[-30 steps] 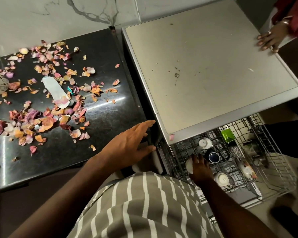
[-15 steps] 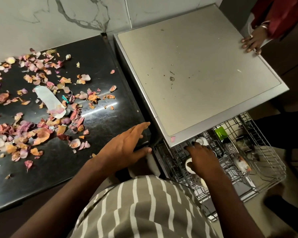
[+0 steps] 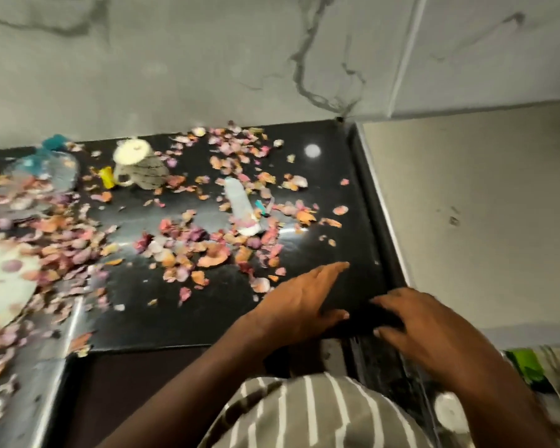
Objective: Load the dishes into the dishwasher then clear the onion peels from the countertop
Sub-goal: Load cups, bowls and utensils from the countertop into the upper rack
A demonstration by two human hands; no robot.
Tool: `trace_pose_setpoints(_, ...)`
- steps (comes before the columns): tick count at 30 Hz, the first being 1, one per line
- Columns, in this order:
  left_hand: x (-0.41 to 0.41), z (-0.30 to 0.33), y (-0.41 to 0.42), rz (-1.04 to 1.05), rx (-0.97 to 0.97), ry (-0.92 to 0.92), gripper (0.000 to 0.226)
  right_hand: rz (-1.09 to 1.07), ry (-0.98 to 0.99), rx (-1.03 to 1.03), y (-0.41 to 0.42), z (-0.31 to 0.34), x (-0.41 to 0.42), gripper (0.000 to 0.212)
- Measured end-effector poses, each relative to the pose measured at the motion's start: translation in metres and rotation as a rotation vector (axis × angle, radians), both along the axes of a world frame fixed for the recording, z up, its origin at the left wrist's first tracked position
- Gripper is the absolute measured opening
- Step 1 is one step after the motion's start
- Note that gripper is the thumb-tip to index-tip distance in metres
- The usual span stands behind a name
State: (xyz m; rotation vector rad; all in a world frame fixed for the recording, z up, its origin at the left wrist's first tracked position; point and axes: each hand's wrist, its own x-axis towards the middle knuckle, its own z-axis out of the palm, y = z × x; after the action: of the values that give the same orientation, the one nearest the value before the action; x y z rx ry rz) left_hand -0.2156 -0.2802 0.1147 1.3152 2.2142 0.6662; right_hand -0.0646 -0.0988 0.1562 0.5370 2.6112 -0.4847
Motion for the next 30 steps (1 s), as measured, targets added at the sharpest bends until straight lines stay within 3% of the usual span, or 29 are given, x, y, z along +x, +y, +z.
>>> trace_pose_setpoints(8,-0.053,-0.005,-0.094,0.277,0.05,0.073,0.078,0.221,0.035,-0.072,-0.034,-0.005,-0.084,0.067)
trace_pose_setpoints(15,-0.156,0.015,-0.151,0.749,0.084,0.158,0.071,0.223,0.067,-0.16,-0.064,0.01,-0.13,0.069)
trace_pose_setpoints(20,-0.267,0.017,-0.163,0.941,0.028,0.339,0.097,0.189,0.036,-0.21,-0.059,0.024,-0.13,0.076)
trace_pose_setpoints(24,-0.348,0.019,-0.165,1.021,-0.156,0.307,0.12,0.127,-0.005,-0.191,-0.044,0.028,-0.114,0.091)
trace_pose_setpoints(30,-0.381,0.005,-0.158,1.068,-0.173,0.147,0.097,0.021,0.026,-0.196,-0.032,0.026,-0.088,0.078)
